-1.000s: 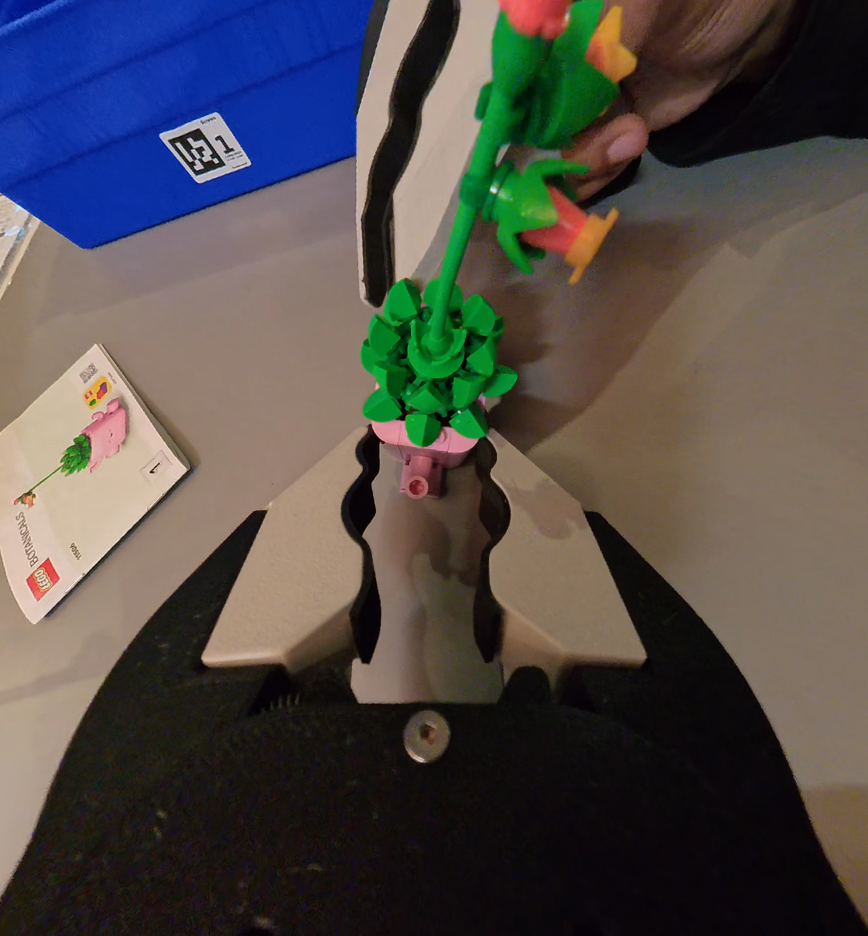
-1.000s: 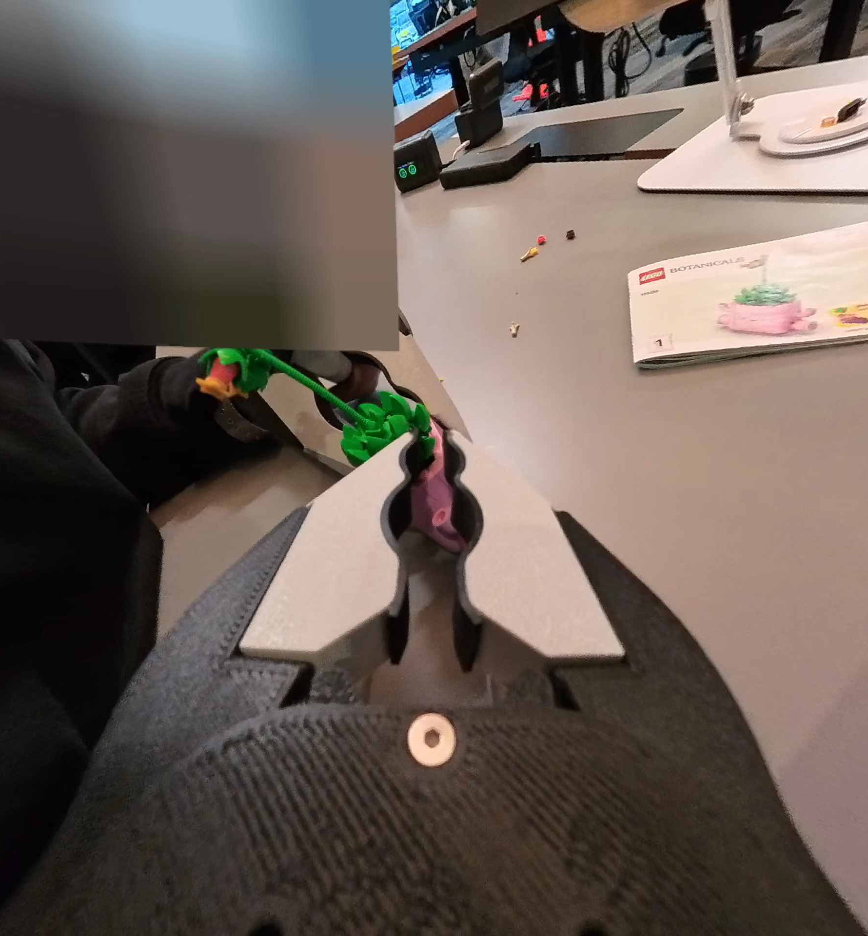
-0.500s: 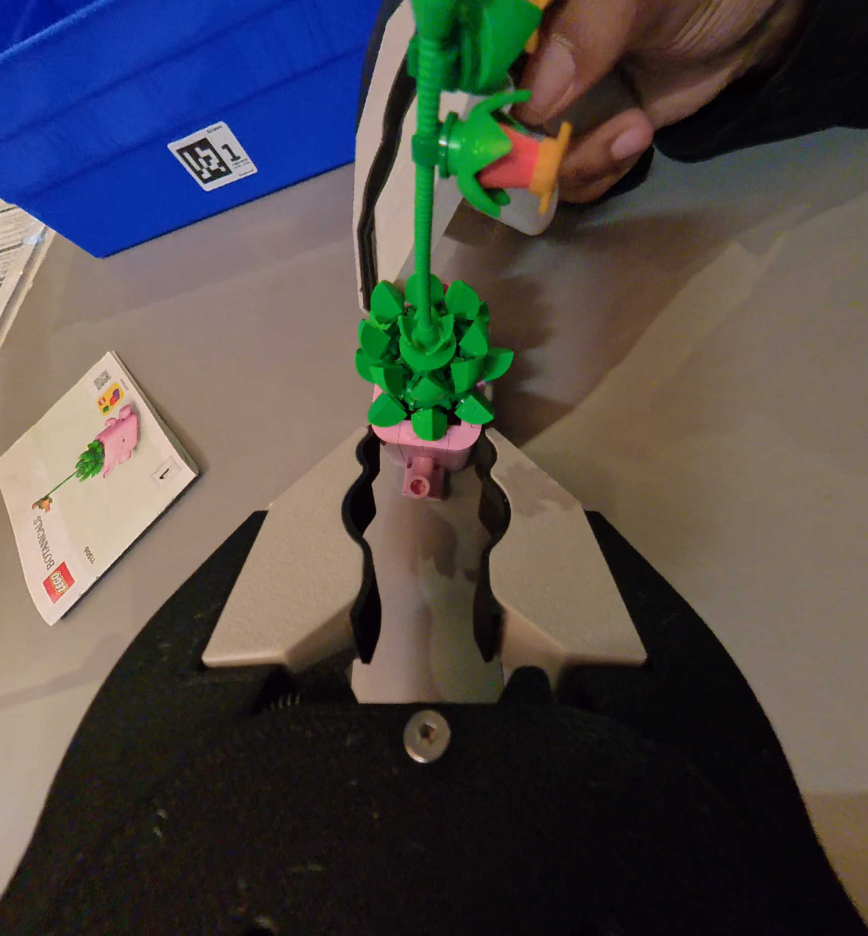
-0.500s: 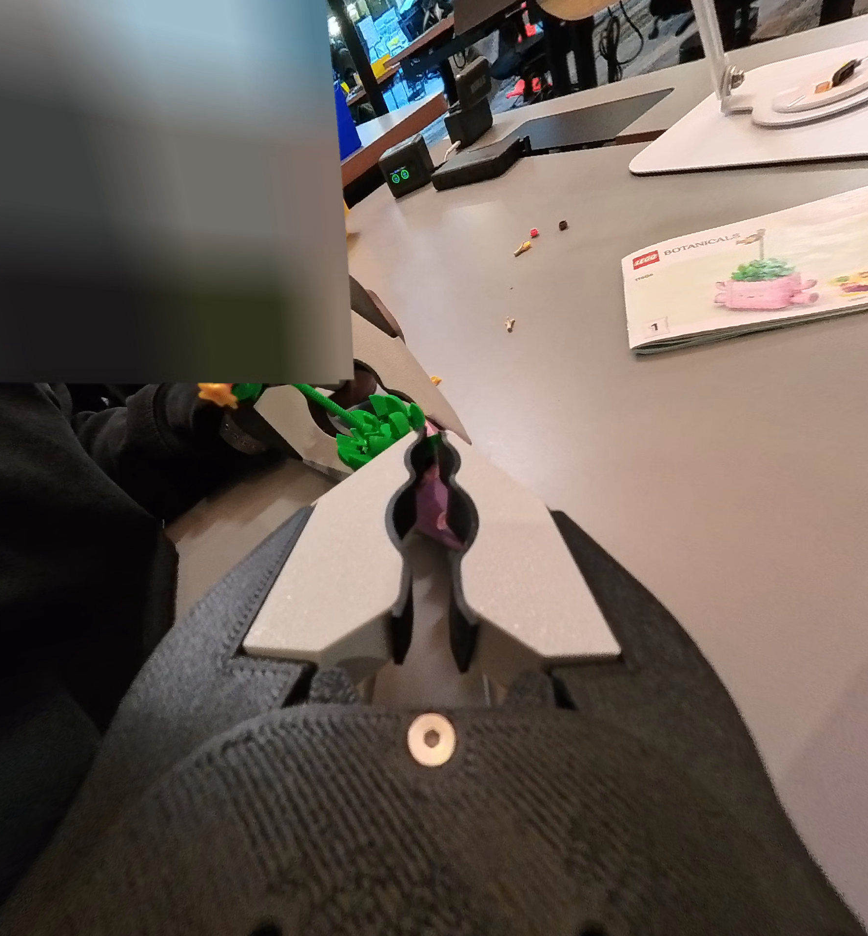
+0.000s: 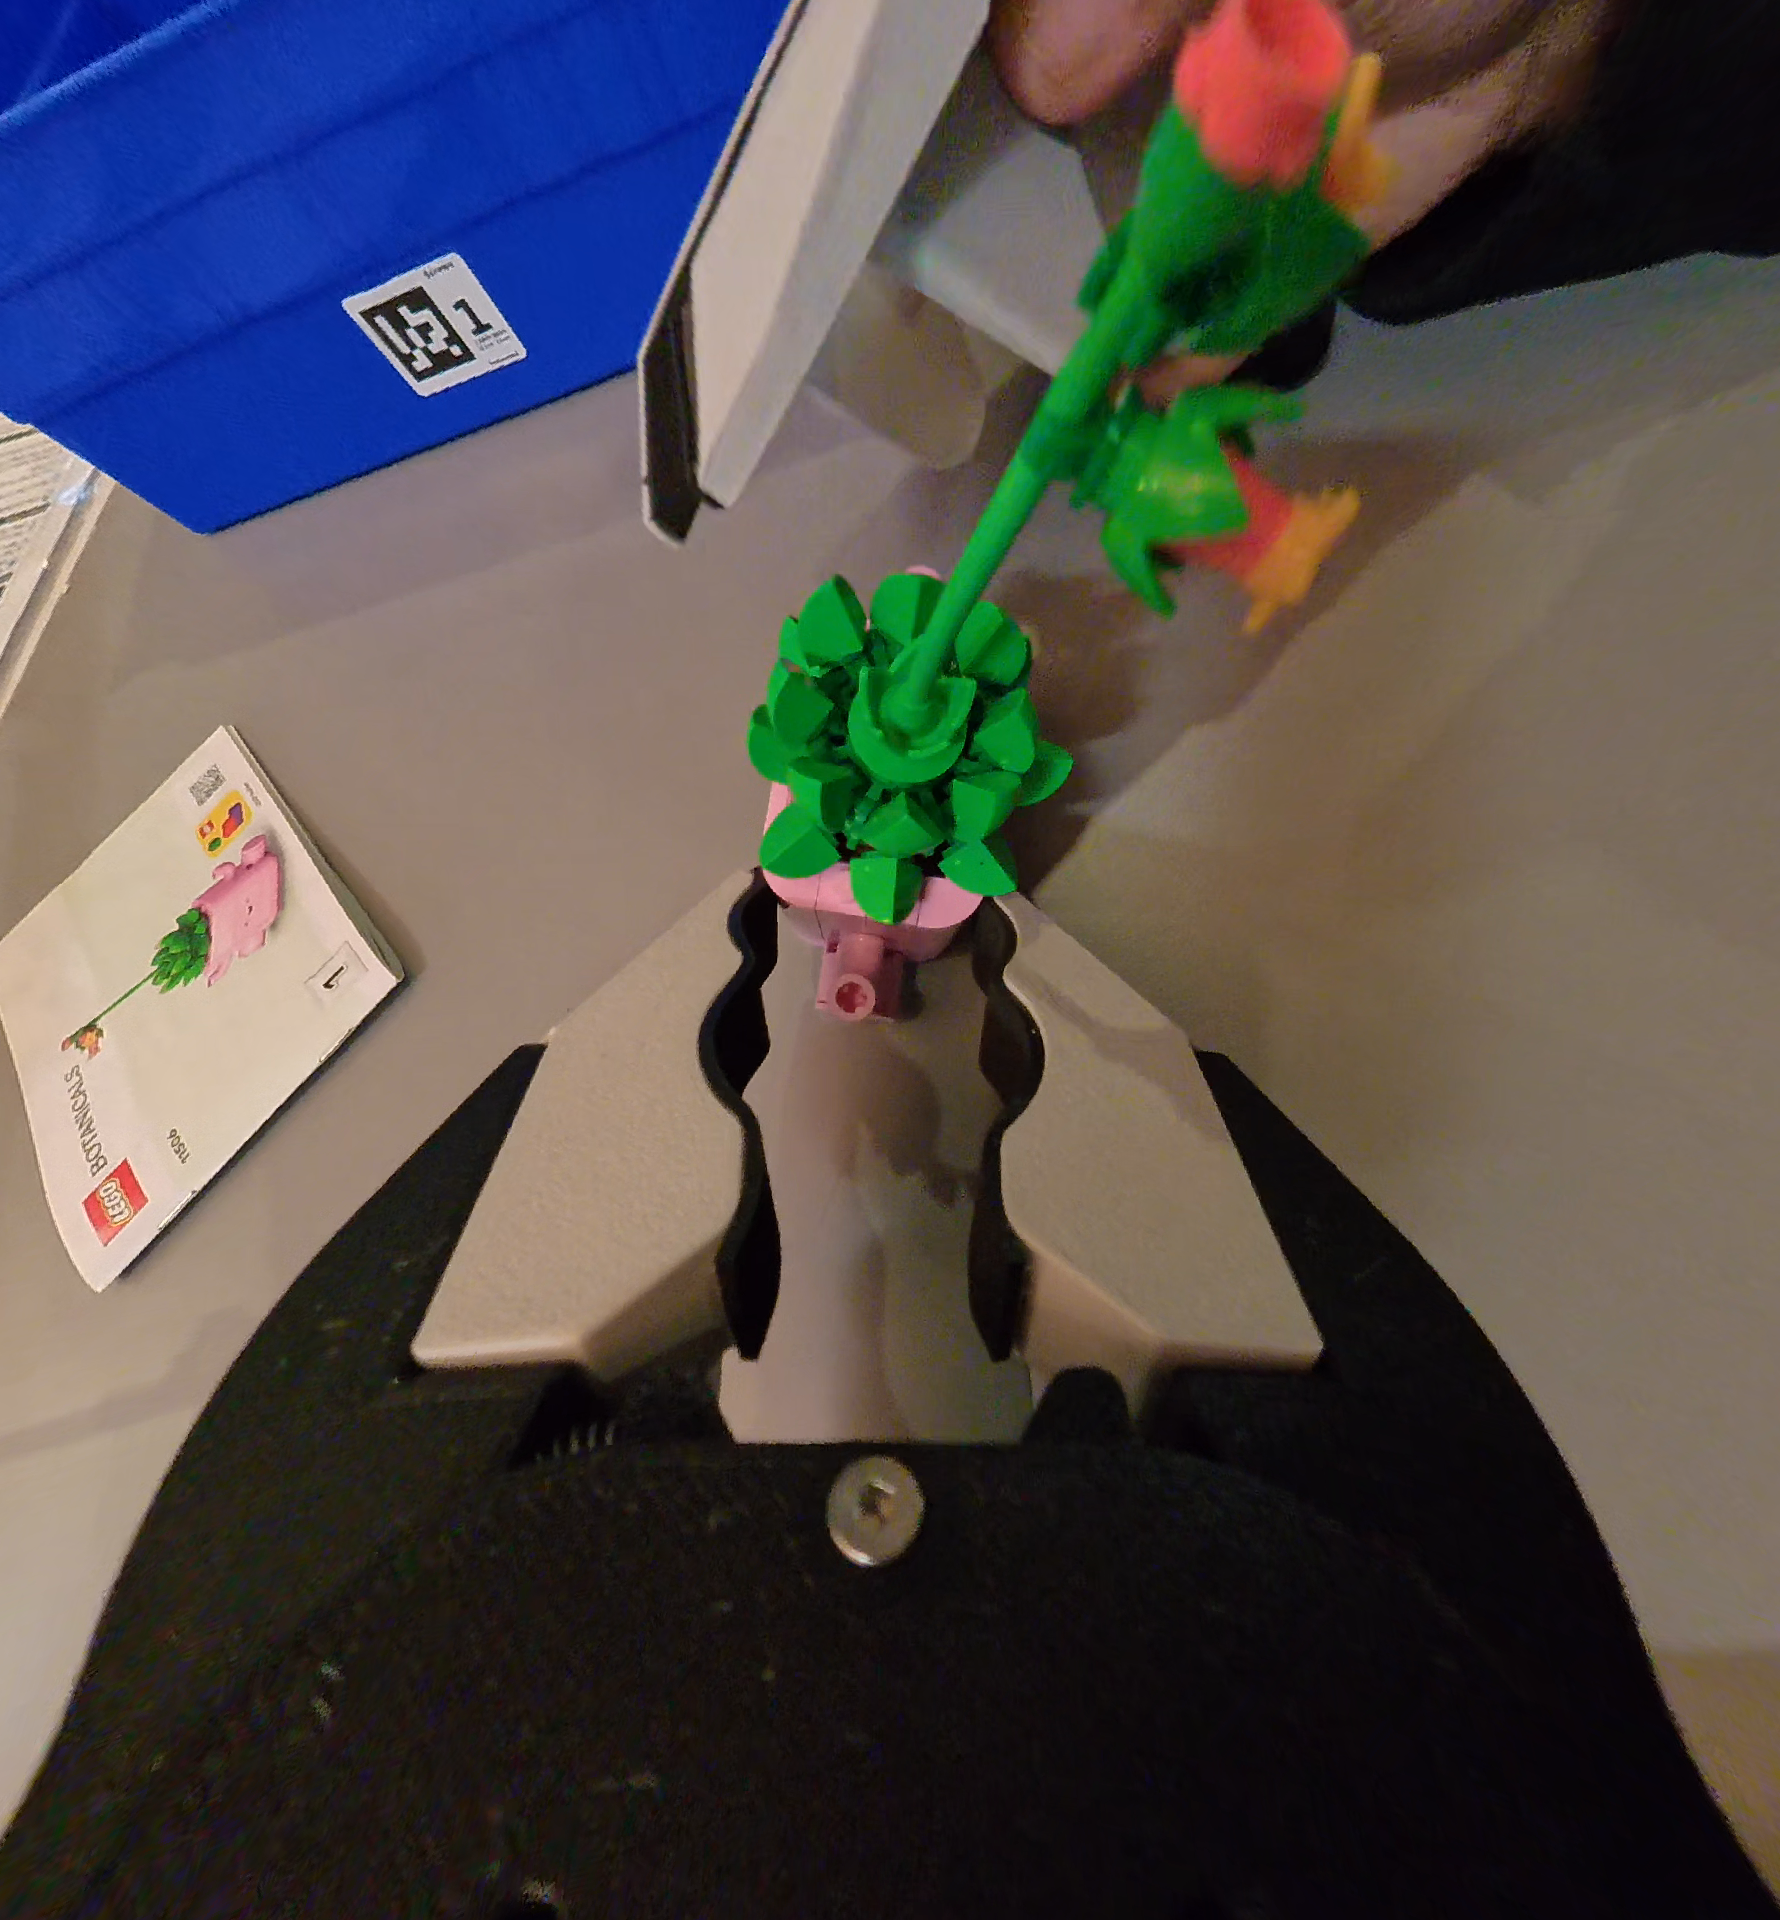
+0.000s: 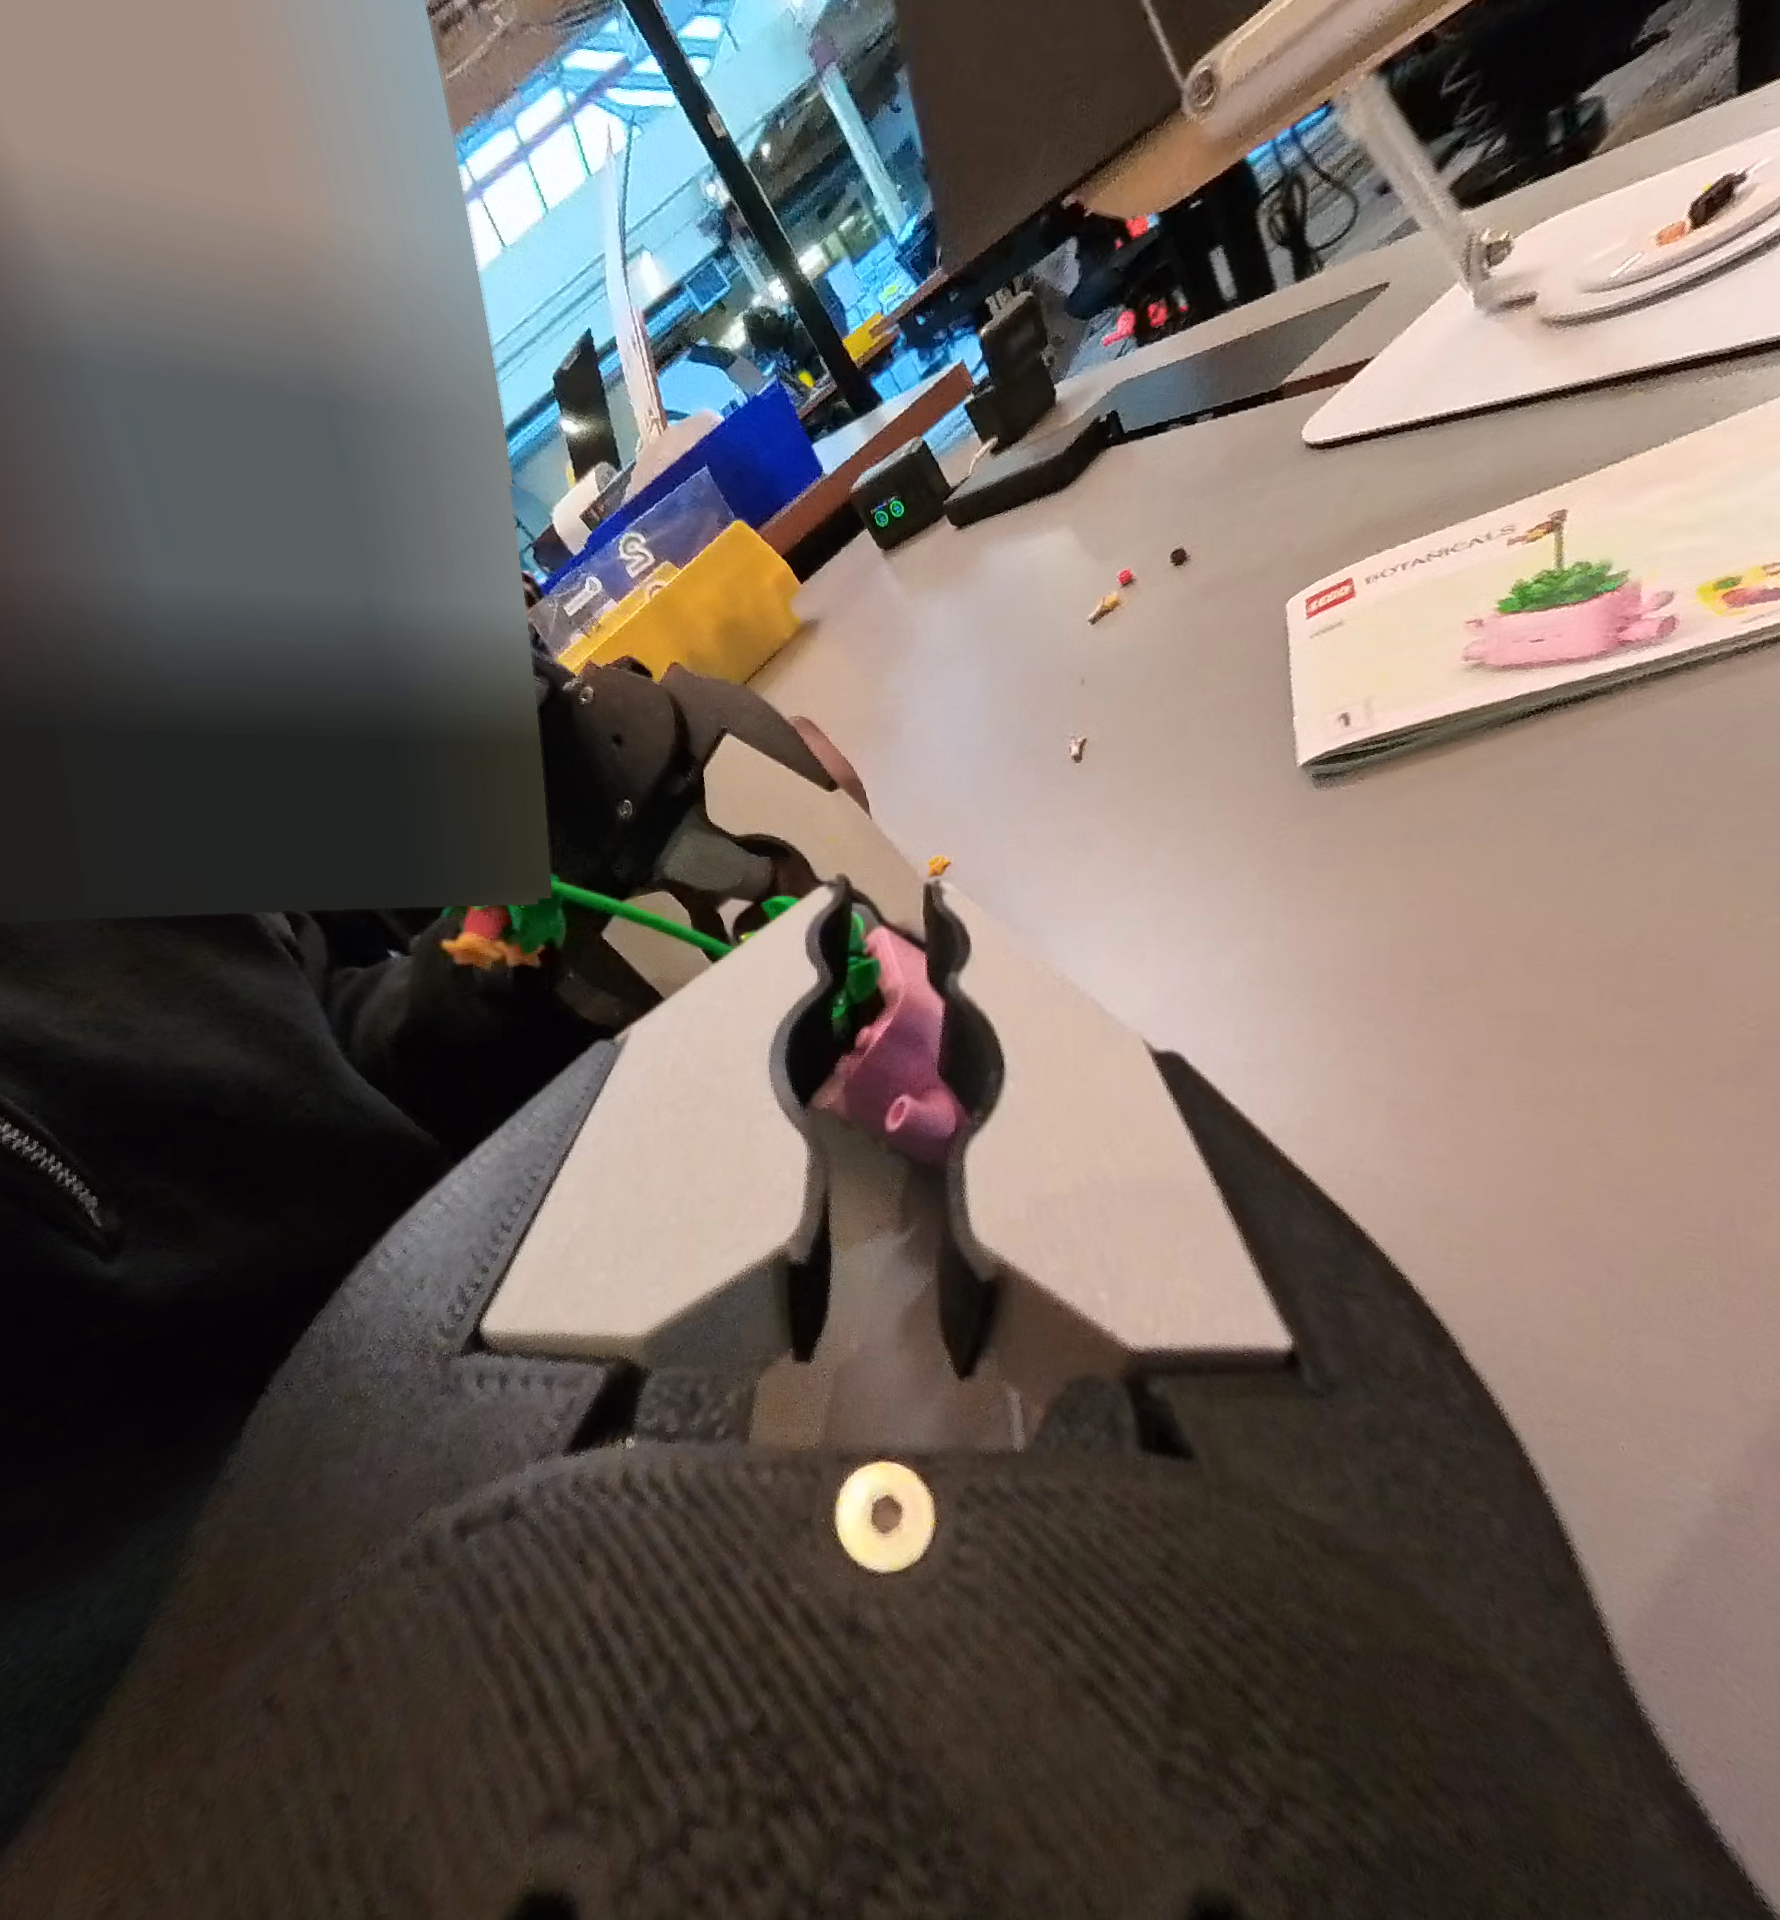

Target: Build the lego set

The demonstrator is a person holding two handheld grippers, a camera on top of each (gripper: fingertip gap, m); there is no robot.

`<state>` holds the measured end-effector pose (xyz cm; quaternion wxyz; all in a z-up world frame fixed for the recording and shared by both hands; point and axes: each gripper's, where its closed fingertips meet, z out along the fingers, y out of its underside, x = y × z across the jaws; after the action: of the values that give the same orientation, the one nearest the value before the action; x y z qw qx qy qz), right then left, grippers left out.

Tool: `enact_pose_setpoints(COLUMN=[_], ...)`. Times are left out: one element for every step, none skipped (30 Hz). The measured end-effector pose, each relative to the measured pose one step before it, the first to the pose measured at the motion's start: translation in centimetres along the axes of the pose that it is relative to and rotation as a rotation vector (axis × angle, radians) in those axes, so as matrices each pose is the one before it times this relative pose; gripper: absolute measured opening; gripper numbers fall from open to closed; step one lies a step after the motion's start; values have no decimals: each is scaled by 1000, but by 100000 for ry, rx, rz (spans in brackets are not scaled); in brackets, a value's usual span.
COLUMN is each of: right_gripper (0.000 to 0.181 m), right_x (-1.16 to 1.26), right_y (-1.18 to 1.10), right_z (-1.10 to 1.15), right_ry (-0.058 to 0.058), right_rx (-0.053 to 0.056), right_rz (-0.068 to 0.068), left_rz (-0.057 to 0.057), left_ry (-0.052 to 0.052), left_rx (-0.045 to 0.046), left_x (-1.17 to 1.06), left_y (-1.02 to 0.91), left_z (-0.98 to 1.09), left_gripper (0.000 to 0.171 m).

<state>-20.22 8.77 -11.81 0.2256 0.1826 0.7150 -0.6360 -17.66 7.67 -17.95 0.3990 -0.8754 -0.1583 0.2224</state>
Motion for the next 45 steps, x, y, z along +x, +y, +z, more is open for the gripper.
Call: enact_pose_setpoints(right_gripper=[12,13,13,14,14,14,13,14,14,13,13,13,14,14,14,15,14,14,14,14,14,14,15,15,14,14,14,14,13,12,12,12,12,11,11,11,11,12,12,12,12,12,12,9,1], right_x=[27,55,9,-136,-289,-365,-328,-232,-115,-63,-52,-45,-22,52,62,-17,-152,-193,-176,-109,-11,91,118,-33,-132,-104,-108,-119,-134,-97,59,143,45,-53,-29,1,0,27,29,14,16,24,16,132,357], right_y=[14,203,315,294,171,29,-63,-101,-81,-22,68,170,232,283,299,193,73,29,22,34,114,232,287,106,27,6,-52,-144,-154,-51,105,206,123,34,19,13,16,3,11,26,1,8,0,31,227], right_z=[121,243,319,346,333,291,201,115,17,-26,-46,-15,-6,39,49,44,24,23,25,12,12,29,29,-9,-44,-53,-75,-104,-84,-72,-28,0,14,-12,-17,-33,-29,-7,1,1,-3,-2,5,-2,19], right_ry=[-324,754,1253,598,-627,-1679,-2210,-2201,-1902,-1842,-1882,-1839,-1501,-873,-543,-915,-1680,-1931,-1815,-1351,-630,128,476,-503,-1062,-904,-790,-848,-1026,-808,141,783,275,-316,-242,-182,-31,158,125,62,85,78,93,767,2207], right_rx=[-1040,-2464,-3342,-3320,-2472,-1429,-524,28,226,-54,-599,-1113,-1415,-1563,-1519,-778,30,263,223,76,-453,-1256,-1509,-487,82,163,558,1077,1140,573,-433,-1101,-610,-124,30,76,104,63,-41,-35,0,2,49,-141,-1468], right_rz=[-750,-2008,-2858,-2811,-1752,-400,749,1505,1810,1804,1811,1725,1446,1231,992,906,1031,1125,1067,952,776,501,202,293,401,289,118,193,400,415,225,21,41,90,261,412,196,188,365,226,135,114,57,69,267], left_rz=[-205,-89,183,388,424,332,350,186,102,112,55,-4,-47,38,232,369,398,30,-265,-453,-345,-226,34,242,-196,-468,-498,-467,-396,-234,-53,89,82,-99,-286,-70,0,44,5,45,79,13,-33,-88,81], left_ry=[118,189,369,479,445,390,756,991,1037,823,716,813,845,750,641,554,748,900,1205,1245,1223,868,453,422,193,322,336,228,190,138,16,-45,142,351,237,163,-12,-17,-5,-1,-39,-8,36,82,33], left_rx=[181,18,-99,21,90,-2,66,138,33,12,-69,-64,-146,-420,-709,-687,-347,-106,-4,-155,-144,-62,13,176,96,49,116,94,102,58,10,59,117,271,186,41,47,-10,22,7,-2,40,106,151,116], left_x=[-2,7,49,88,93,72,134,152,162,121,98,107,112,107,113,122,175,174,184,175,168,125,80,76,20,-1,7,-19,-17,-10,-10,-10,17,43,15,21,-10,-3,-2,6,-10,-3,7,3,6], left_y=[6,8,1,-5,-19,-30,-53,-52,-45,-29,-12,-14,-2,-11,-9,-22,-46,-64,-70,-45,-53,-35,-27,-41,-8,6,18,48,41,14,11,7,-1,-10,-9,8,0,17,18,22,8,16,7,-2,-1], left_z=[4,-1,-12,-35,-11,4,-13,-11,-24,-20,-28,-23,-12,-10,-12,6,23,37,51,29,36,34,41,38,37,25,19,3,6,4,20,17,21,51,33,19,13,12,7,3,6,9,13,6,4], left_gripper=[35,35,35,35,35,35,35,35,35,35,35,35,35,35,35,35,35,35,35,35,35,35,35,35,35,35,35,35,35,35,35,35,35,35,35,35,35,35,35,35,35,35,35,35,35])
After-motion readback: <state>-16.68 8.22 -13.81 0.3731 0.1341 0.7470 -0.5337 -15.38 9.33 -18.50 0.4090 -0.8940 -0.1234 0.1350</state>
